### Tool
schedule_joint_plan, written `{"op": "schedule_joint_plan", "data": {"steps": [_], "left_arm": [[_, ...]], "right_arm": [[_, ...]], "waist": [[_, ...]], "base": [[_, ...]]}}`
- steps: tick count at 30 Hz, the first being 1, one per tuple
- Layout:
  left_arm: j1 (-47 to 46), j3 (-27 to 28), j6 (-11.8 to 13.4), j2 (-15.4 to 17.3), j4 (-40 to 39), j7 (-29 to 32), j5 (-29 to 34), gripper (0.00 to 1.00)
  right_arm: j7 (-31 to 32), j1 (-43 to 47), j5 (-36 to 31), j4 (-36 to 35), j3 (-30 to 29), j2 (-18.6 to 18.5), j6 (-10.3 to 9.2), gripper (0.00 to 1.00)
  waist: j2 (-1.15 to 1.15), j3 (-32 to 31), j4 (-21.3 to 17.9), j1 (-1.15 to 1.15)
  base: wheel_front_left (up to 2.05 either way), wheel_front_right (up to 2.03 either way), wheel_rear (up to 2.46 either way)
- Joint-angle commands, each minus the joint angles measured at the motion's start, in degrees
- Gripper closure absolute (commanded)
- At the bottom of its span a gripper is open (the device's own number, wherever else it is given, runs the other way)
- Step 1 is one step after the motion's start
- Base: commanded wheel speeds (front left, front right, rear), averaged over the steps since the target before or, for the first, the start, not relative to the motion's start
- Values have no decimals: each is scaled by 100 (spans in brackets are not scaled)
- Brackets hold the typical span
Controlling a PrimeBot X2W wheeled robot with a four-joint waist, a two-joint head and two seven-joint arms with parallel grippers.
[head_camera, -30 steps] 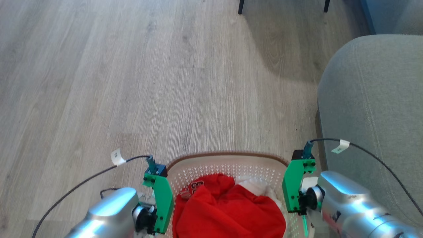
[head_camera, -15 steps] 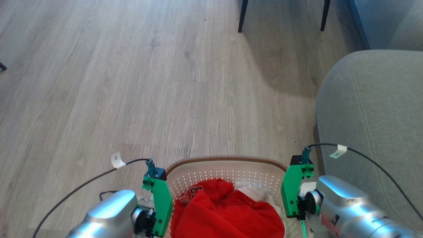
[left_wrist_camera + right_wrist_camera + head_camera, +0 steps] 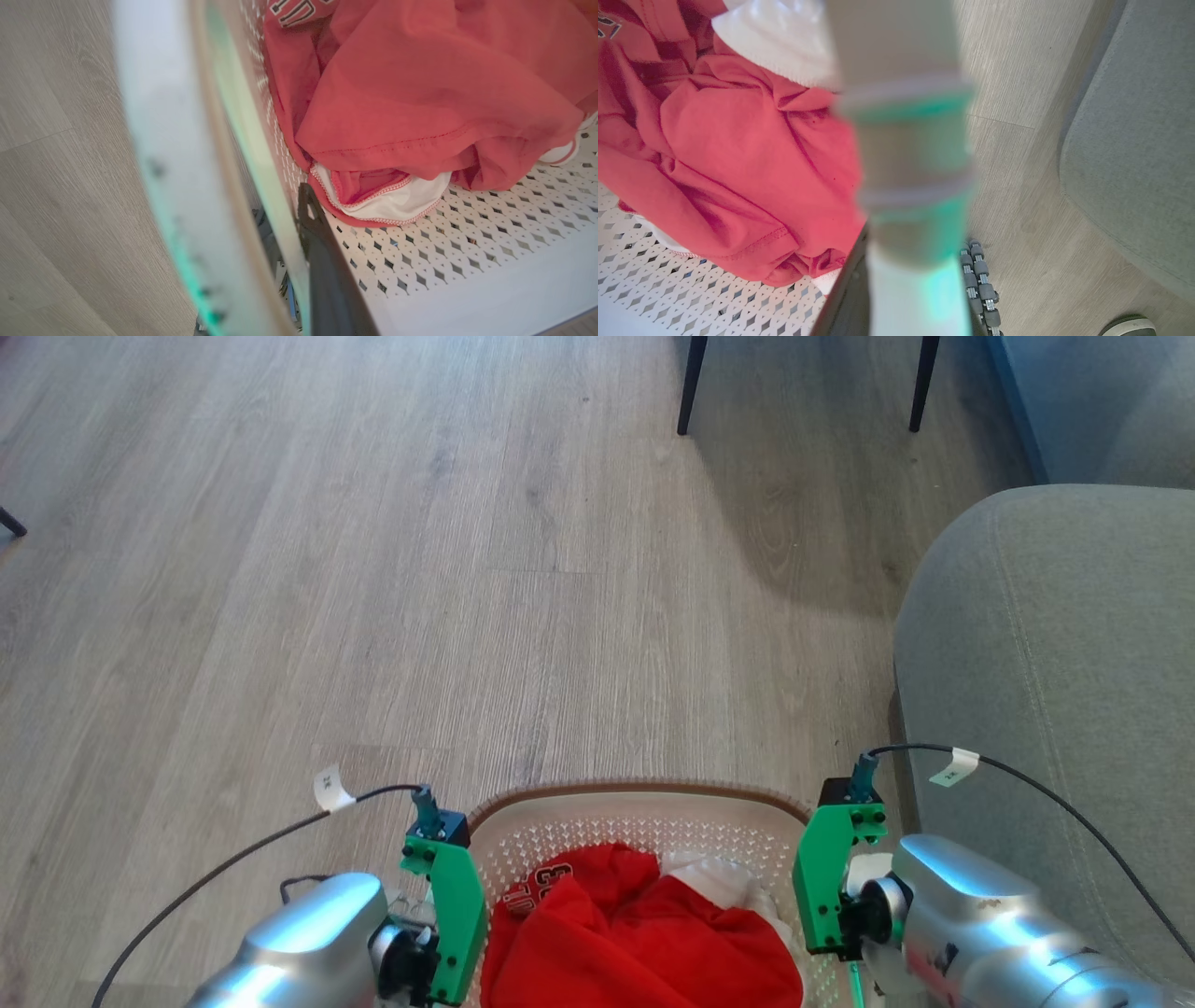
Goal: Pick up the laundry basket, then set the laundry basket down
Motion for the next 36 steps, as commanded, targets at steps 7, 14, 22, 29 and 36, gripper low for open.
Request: {"op": "schedule_joint_plan", "data": {"steps": [7, 14, 22, 29, 36], "left_arm": [[-257, 44, -98, -39, -166, -17, 55, 100], [-260, 44, -98, -64, -92, -45, 80, 100], [-288, 44, -98, -80, -25, -80, 51, 100], [-297, 44, -98, -95, -6, -77, 54, 100], [-295, 44, -98, -97, 9, -75, 45, 100]], "right_arm": [[-77, -227, 95, -228, 91, 244, 94, 100], [-116, -275, 61, -154, 237, 206, 94, 100], [-141, -272, 158, -139, 270, 211, 94, 100], [-143, -275, 206, -112, 307, 213, 94, 100], [-149, -299, 256, -106, 344, 208, 94, 100]], "waist": [[0, 9, -6, 1], [0, -9, -6, 1], [0, -24, -1, 1], [0, -34, 12, 1], [0, -43, 19, 1]], "base": [[0, 0, 0], [0, 0, 0], [0, 0, 0], [0, 0, 0], [0, 0, 0]]}}
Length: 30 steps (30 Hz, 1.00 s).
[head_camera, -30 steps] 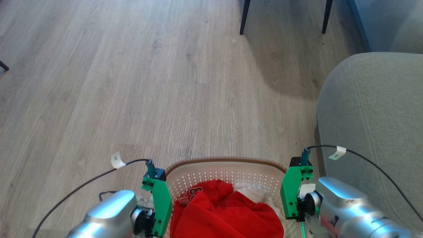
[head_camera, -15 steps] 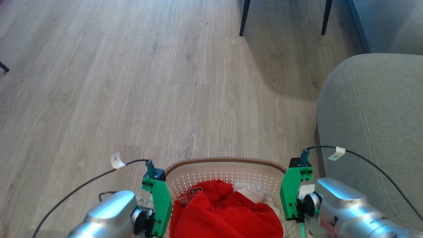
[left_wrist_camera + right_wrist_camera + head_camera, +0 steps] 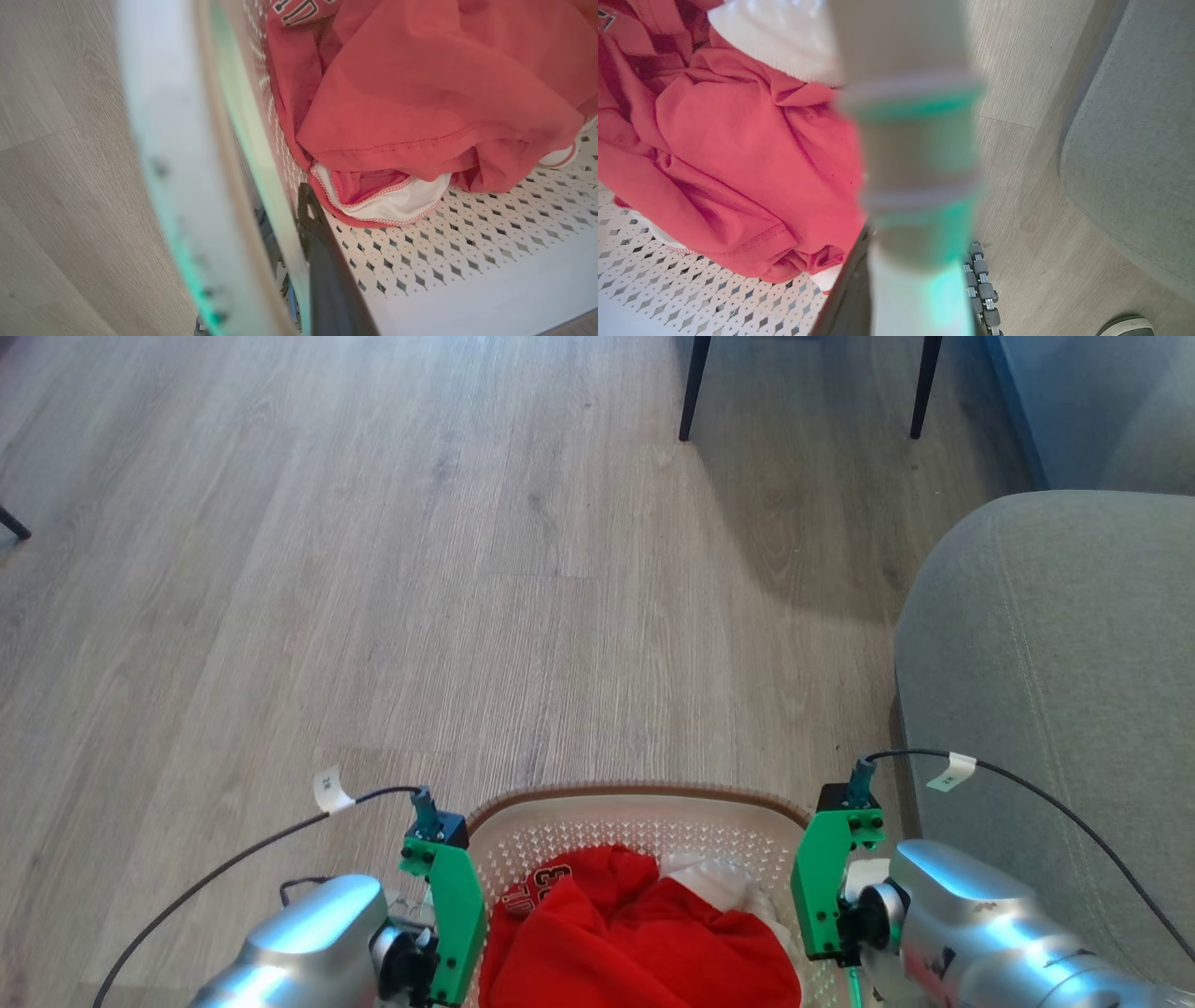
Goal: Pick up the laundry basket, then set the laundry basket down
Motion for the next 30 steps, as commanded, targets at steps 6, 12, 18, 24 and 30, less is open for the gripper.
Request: {"op": "schedule_joint_plan", "data": {"steps": [6, 12, 18, 24, 30], "left_arm": [[-308, 47, -97, -52, -108, -41, 36, 100], [-330, 47, -97, -59, -89, -48, 40, 100], [-327, 47, -97, -73, -80, -50, 19, 100], [-330, 47, -97, -83, -71, -52, 1, 100], [-322, 47, -97, -100, -79, -83, 10, 100]], "right_arm": [[-67, -299, 47, -176, 78, 175, 94, 100], [-54, -326, 75, -170, 111, 150, 94, 100], [-61, -308, 94, -179, 149, 140, 94, 100], [-48, -313, 121, -183, 178, 129, 94, 100], [-88, -338, 132, -208, 204, 109, 94, 100]], "waist": [[0, 3, 1, 0], [0, 0, 9, 0], [0, 0, 3, 0], [0, 3, -18, 0], [0, 37, -44, 0]], "base": [[0, 0, 0], [0, 0, 0], [0, 0, 0], [0, 0, 0], [0, 0, 0]]}}
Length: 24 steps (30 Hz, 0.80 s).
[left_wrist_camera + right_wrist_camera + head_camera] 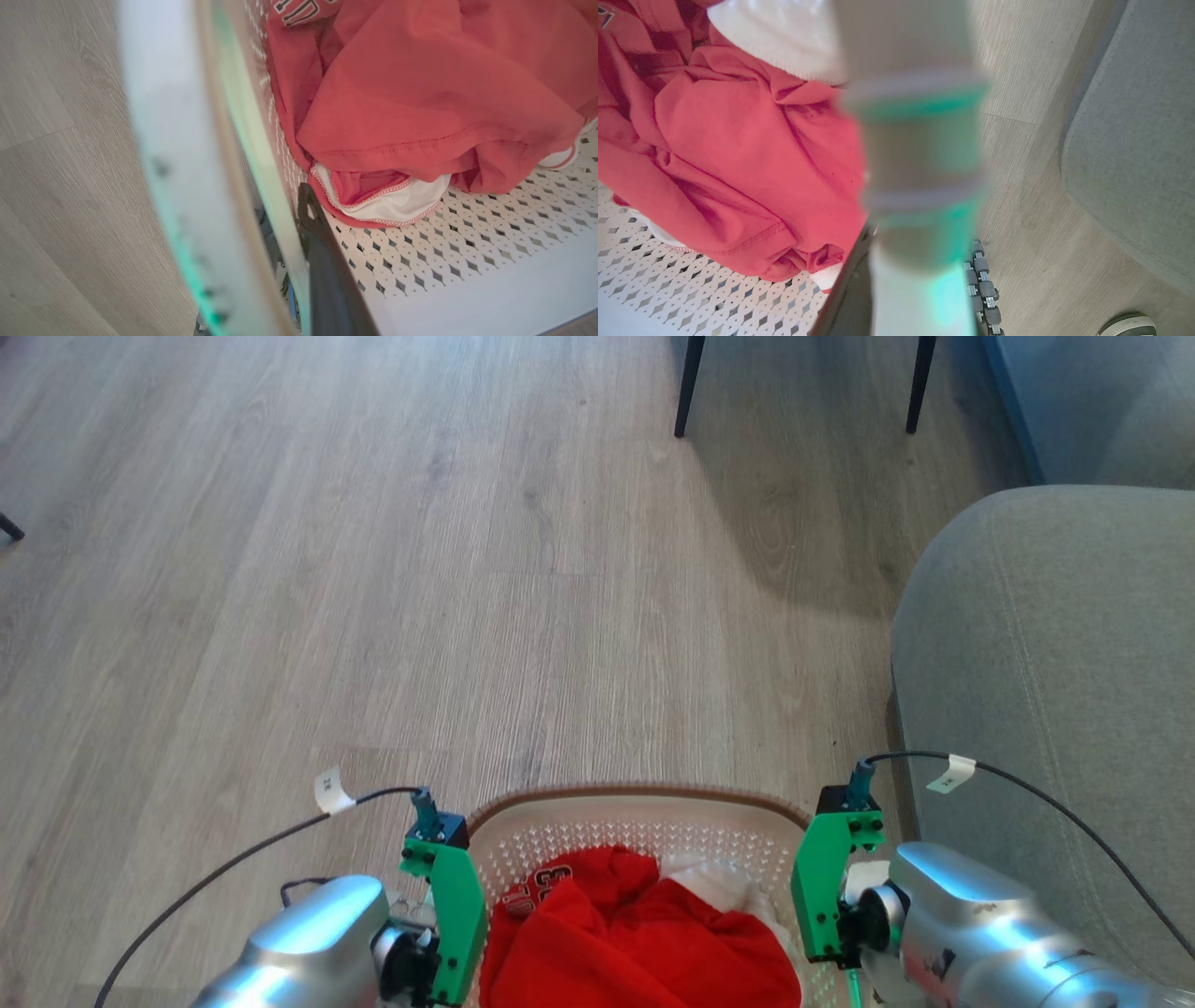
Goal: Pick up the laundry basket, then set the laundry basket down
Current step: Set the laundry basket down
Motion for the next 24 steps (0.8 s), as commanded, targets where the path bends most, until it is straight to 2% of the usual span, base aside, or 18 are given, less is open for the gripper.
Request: {"op": "schedule_joint_plan", "data": {"steps": [1, 7, 14, 20, 24], "left_arm": [[-321, 48, -97, -61, -149, -76, 11, 100], [-342, 48, -97, -113, -137, -252, 78, 100], [-680, 48, -97, -304, 34, -768, 230, 100], [-1068, 51, -97, -494, 184, -1715, 483, 100], [-1278, 50, -97, -601, 372, -2114, 618, 100]], "right_arm": [[-70, -330, -13, -213, 45, 113, 94, 100], [-388, -360, -71, -401, 79, 49, 94, 100], [-968, -656, -242, -712, 126, -216, 94, 100], [-1349, -916, -386, -806, 164, -442, 94, 100], [-1650, -1075, -437, -805, 175, -543, 94, 100]], "waist": [[0, 13, -3, 0], [0, 237, -47, 0], [0, 1109, -82, 0], [0, 2001, -88, 0], [0, 2578, -110, 0]], "base": [[0, 0, 0], [0, 0, 0], [0, 0, 0], [0, 0, 0], [0, 0, 0]]}}
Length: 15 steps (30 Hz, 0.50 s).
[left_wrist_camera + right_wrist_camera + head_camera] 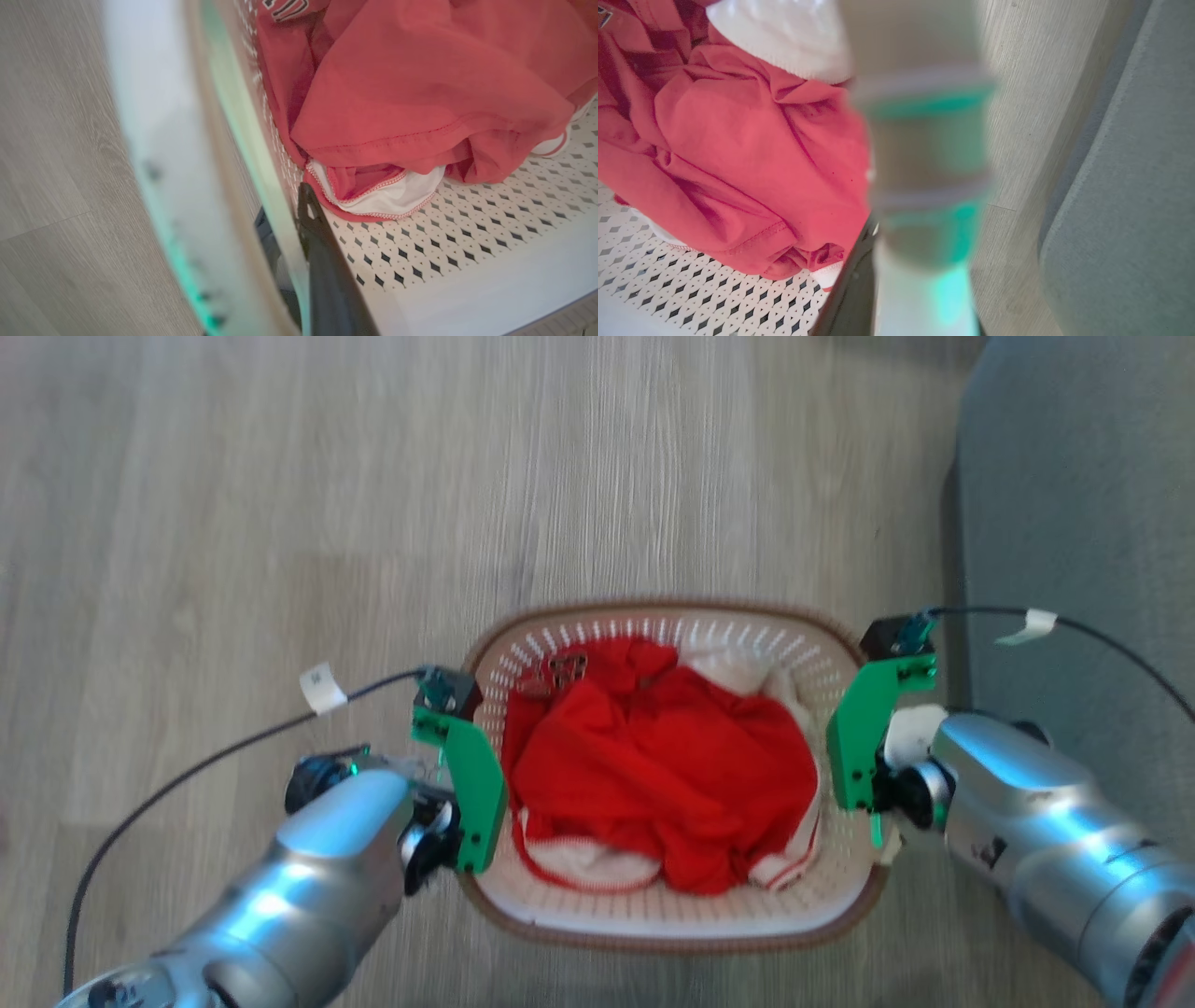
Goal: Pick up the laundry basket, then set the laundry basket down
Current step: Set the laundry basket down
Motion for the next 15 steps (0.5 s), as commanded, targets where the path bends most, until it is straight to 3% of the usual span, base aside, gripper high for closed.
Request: {"op": "schedule_joint_plan", "data": {"steps": [1, 15], "left_arm": [[-416, 44, -98, -162, -141, -185, 127, 100], [-1174, 50, 1, -231, 55, -1367, 329, 100]], "right_arm": [[-165, -115, -140, -240, 71, 61, 94, 100], [-1144, -748, -175, -42, 69, 18, 94, 100]], "waist": [[0, 700, -32, -2], [0, 2285, -133, -2]], "base": [[0, 0, 0], [0, 0, 0]]}}
